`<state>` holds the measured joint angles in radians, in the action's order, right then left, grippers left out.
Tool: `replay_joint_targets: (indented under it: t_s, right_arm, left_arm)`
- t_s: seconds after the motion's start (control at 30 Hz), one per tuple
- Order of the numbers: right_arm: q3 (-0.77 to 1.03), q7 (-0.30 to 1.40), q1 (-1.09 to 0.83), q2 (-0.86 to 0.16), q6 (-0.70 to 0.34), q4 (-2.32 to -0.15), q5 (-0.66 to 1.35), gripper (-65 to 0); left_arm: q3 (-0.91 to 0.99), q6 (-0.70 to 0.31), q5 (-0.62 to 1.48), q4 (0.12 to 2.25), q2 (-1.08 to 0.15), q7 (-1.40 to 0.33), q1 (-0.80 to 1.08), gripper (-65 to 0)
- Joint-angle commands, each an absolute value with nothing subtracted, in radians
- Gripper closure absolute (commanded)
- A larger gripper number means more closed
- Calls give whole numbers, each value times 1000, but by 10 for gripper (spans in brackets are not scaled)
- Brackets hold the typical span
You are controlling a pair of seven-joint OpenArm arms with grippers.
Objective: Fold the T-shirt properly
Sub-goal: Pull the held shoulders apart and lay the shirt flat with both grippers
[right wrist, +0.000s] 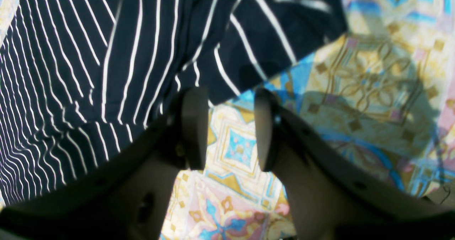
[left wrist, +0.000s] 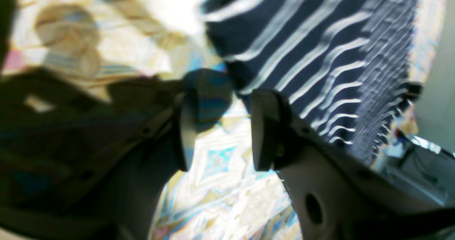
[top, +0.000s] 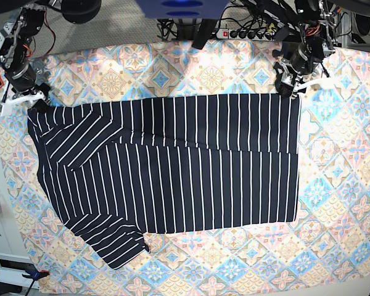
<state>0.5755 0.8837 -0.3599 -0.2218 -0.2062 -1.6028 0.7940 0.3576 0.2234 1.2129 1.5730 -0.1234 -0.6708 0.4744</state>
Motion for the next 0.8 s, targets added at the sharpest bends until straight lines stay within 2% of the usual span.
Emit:
replay_joint_targets:
  t_s: [0.0, 0.43, 0.5, 0.63, 0.77]
  right_arm:
    - [581, 871, -357, -239, -214, -1621, 811, -210]
    - [581, 872, -354, -239, -214, -1621, 811, -210]
    - [581, 872, -354, -239, -214, -1620, 812, -211]
    - [584, 872, -354, -236, -214, -1610, 812, -214]
    - [587, 871, -349, -234, -214, -1600, 812, -218]
  left_arm:
    - [361, 222, 1214, 1572, -133, -668, 470, -241]
    - [357, 219, 1204, 1405, -133, -667, 320, -238]
    - [355, 217, 1204, 1392, -133, -671, 295, -201]
    - [354, 216, 1210, 1391, -131, -673, 275, 0]
    - [352, 216, 1210, 1391, -131, -674, 275, 0]
